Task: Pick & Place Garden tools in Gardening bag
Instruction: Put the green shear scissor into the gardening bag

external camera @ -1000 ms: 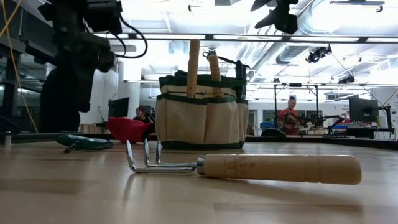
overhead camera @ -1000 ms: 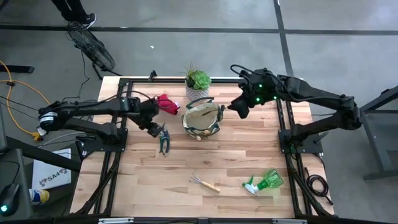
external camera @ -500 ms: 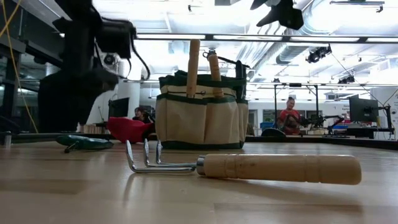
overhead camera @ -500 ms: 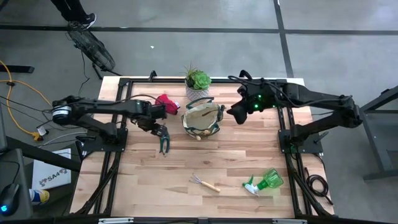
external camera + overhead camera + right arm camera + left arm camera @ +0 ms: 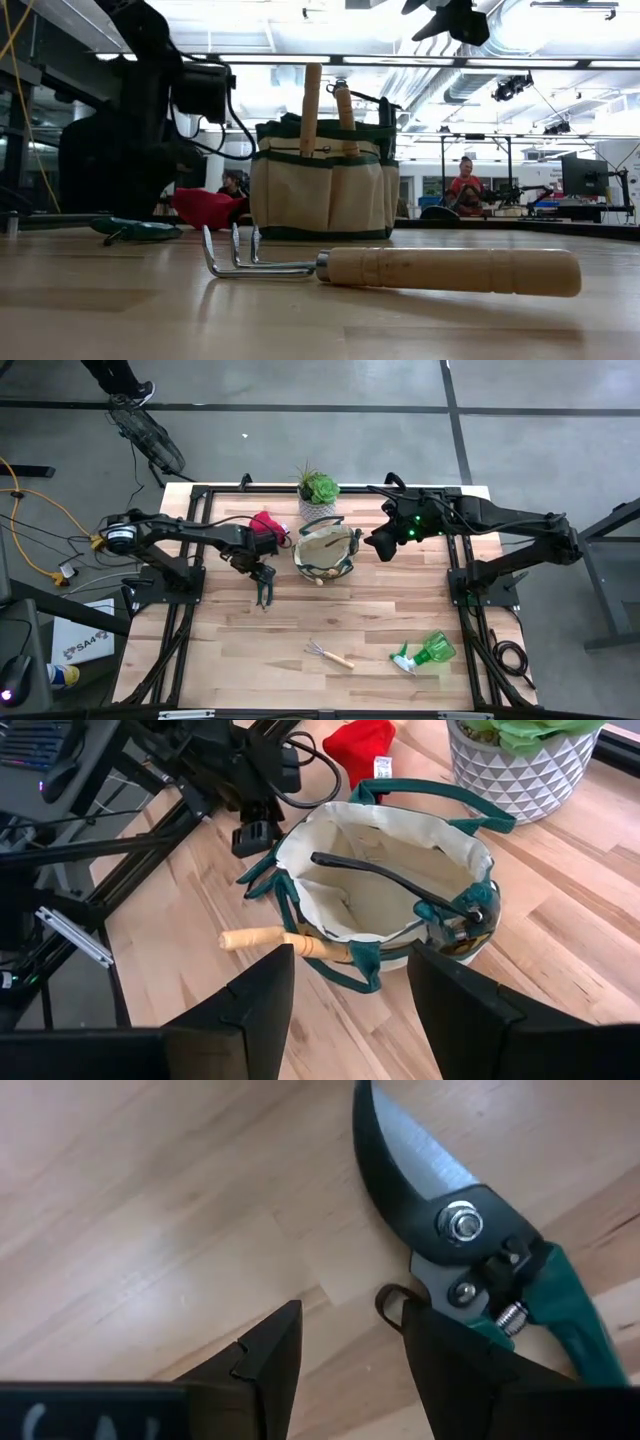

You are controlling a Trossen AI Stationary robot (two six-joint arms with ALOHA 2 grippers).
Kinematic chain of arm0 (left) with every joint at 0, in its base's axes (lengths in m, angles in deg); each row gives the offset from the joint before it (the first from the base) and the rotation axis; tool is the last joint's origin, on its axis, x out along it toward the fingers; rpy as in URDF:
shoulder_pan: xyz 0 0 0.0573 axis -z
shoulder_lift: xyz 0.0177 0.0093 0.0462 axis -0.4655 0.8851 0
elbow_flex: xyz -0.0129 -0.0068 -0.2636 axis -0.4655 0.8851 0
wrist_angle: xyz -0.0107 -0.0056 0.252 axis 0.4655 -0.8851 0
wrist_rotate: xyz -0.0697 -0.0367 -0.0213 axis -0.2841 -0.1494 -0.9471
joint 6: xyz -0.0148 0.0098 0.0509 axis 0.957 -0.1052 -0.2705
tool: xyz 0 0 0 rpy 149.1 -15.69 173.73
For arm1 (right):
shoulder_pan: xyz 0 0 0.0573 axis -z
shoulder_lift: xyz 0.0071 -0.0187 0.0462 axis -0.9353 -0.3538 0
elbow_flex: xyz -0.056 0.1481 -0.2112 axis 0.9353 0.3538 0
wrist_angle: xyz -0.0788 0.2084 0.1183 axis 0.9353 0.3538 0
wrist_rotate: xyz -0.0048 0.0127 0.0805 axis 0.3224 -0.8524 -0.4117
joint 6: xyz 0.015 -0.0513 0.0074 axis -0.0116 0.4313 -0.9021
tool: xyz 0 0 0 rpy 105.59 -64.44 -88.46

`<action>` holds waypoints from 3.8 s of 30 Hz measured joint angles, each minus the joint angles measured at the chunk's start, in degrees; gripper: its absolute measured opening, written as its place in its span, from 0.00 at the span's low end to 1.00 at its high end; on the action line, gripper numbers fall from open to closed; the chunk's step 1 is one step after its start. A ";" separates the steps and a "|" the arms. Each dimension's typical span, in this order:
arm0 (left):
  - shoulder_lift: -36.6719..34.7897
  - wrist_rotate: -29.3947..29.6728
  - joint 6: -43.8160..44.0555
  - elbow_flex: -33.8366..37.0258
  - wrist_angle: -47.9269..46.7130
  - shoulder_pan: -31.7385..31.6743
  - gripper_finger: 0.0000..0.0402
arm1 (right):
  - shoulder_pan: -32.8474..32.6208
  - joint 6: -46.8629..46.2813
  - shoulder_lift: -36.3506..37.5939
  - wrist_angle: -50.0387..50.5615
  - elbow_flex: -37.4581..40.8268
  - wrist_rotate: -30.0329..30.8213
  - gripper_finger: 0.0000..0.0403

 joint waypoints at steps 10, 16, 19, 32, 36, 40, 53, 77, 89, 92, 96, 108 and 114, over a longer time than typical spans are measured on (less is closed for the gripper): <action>3.14 0.23 -1.22 -0.23 0.24 -0.02 0.42 | 0.07 0.17 -0.02 0.00 0.00 0.11 0.47; 4.30 -0.83 -1.57 -0.22 0.28 -0.02 0.41 | 0.07 0.42 -0.02 0.00 0.00 0.15 0.47; 4.36 -1.31 -1.95 -0.20 0.31 -0.02 0.36 | 0.07 0.51 -0.02 0.00 0.00 0.15 0.47; 4.44 -3.12 -3.50 -0.13 -0.03 0.00 0.08 | 0.07 0.63 -0.02 0.02 -0.02 0.13 0.47; 4.46 -3.97 -4.54 -0.11 -0.09 -0.02 0.01 | 0.07 0.63 -0.02 0.02 -0.02 0.11 0.47; 4.49 -4.05 -5.03 -0.09 -0.17 -0.02 0.01 | 0.07 0.62 -0.02 0.02 -0.04 -0.04 0.47; -3.04 -5.61 -6.40 0.17 -2.30 0.07 0.00 | 0.07 0.63 -0.03 0.02 -0.07 -0.07 0.47; -33.04 -7.11 -2.34 -0.12 -4.18 0.04 0.00 | 0.07 1.70 -0.04 -0.53 -0.07 1.02 0.47; -34.48 -4.23 -5.87 -11.04 -4.76 0.02 0.00 | 0.07 1.70 -0.04 -0.51 -0.07 1.65 0.47; -34.47 -3.94 -6.43 -13.36 -4.86 0.02 0.00 | 0.07 1.70 -0.04 -0.51 -0.07 1.64 0.47; -34.46 -3.43 -7.50 -15.92 -4.93 0.02 0.00 | 0.07 1.68 -0.04 -0.51 -0.07 1.64 0.47; -34.49 -0.84 -10.58 -22.43 -0.34 0.00 0.00 | 0.07 1.66 -0.04 -0.48 -0.07 1.66 0.47; -34.48 -0.78 -11.89 -22.77 3.63 0.00 0.00 | 0.07 1.66 -0.04 -0.48 -0.07 1.66 0.47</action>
